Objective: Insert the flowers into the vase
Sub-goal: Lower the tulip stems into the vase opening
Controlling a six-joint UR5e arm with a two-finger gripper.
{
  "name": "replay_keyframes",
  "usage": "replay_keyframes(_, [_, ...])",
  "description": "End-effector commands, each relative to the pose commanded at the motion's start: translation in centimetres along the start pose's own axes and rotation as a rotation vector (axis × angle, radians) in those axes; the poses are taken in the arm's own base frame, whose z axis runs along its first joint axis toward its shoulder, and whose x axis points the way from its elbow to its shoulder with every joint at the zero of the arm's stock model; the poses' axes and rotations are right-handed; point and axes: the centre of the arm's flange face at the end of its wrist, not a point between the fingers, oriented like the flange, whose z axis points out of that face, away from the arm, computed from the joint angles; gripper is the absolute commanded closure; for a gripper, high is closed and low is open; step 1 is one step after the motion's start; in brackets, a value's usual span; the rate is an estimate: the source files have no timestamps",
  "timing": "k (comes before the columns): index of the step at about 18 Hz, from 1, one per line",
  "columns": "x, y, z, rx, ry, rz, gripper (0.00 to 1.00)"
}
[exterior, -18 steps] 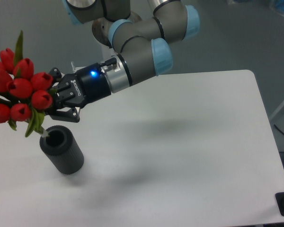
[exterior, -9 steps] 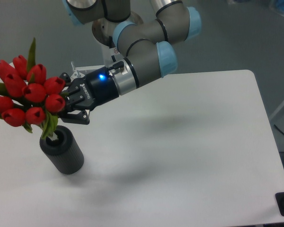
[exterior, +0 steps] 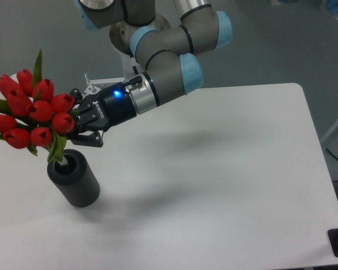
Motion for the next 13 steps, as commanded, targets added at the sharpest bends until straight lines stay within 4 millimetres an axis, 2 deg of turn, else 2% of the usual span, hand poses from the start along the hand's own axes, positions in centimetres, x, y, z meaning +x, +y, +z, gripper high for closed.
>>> replay_keyframes(5, [-0.1,3.4,0.3,-0.002,0.006,0.006,0.97])
replay_keyframes(10, [0.2,5.4,0.4,-0.009,0.008,0.005,0.95])
replay_keyframes(11, [0.0,5.9,0.5,-0.021,0.008,0.007,0.92])
replay_keyframes(13, [0.0,6.6,0.5,-0.048,0.007,0.016,0.79])
